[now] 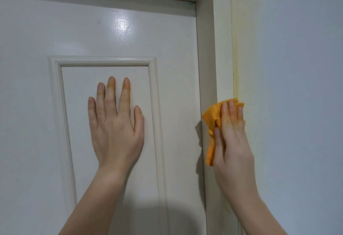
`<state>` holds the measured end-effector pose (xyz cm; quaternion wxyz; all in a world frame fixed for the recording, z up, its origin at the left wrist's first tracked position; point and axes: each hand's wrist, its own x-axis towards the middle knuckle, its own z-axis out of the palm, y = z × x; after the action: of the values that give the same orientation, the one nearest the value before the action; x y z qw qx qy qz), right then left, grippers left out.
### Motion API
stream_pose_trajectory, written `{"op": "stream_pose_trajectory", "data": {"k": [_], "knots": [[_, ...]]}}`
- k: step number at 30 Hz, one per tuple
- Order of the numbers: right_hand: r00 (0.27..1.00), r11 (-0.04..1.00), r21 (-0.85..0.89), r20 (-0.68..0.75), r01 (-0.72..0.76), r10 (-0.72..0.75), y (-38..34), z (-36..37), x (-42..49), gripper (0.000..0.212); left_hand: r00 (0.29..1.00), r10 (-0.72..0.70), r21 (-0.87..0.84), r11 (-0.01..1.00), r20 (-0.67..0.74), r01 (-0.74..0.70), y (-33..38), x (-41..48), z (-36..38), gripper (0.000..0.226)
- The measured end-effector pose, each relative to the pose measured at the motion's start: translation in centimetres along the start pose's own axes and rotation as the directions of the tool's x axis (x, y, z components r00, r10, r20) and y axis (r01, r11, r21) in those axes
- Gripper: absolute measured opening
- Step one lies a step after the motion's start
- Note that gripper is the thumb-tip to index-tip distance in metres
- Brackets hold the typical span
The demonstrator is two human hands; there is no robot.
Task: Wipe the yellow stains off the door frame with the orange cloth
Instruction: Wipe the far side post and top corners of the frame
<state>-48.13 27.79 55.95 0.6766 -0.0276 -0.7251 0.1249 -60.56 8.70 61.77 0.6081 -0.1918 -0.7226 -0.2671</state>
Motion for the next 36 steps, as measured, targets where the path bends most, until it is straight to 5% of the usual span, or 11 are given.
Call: {"op": "stream_pose_trajectory", "data": {"k": [5, 11, 19, 25, 29, 36], "knots": [[0.989, 0.987, -0.073, 0.059, 0.142, -0.138, -0.3, 1.3, 0.3, 0.075, 1.0, -0.01, 0.002, 1.0, 0.012, 0.01, 0.4, -1.0, 0.2, 0.068], [1.0, 0.999, 0.047, 0.001, 0.008, -0.008, 0.7, -0.4, 0.2, 0.061, 1.0, -0.023, 0.008, 1.0, 0.006, 0.023, 0.6, -1.3, 0.4, 0.066], [0.992, 0.993, -0.036, 0.069, 0.109, -0.106, -0.1, 0.7, 0.6, 0.081, 0.999, -0.021, 0.016, 1.0, 0.025, 0.021, 0.6, -1.9, 0.6, 0.067], [0.997, 0.999, 0.035, 0.072, 0.04, -0.042, 1.2, -0.6, -2.5, 0.064, 0.999, -0.036, 0.011, 0.999, 0.013, 0.036, 0.7, -2.2, 0.5, 0.066], [0.978, 0.99, -0.047, 0.163, 0.136, -0.127, 0.0, 0.5, -3.5, 0.084, 0.999, -0.031, 0.018, 0.999, 0.021, 0.031, 0.4, -3.1, 0.7, 0.066], [0.996, 0.996, 0.078, 0.083, -0.032, 0.026, 0.9, -0.9, -3.7, 0.065, 0.998, -0.03, 0.008, 1.0, 0.059, 0.029, -0.6, -5.0, 0.3, 0.066]]}}
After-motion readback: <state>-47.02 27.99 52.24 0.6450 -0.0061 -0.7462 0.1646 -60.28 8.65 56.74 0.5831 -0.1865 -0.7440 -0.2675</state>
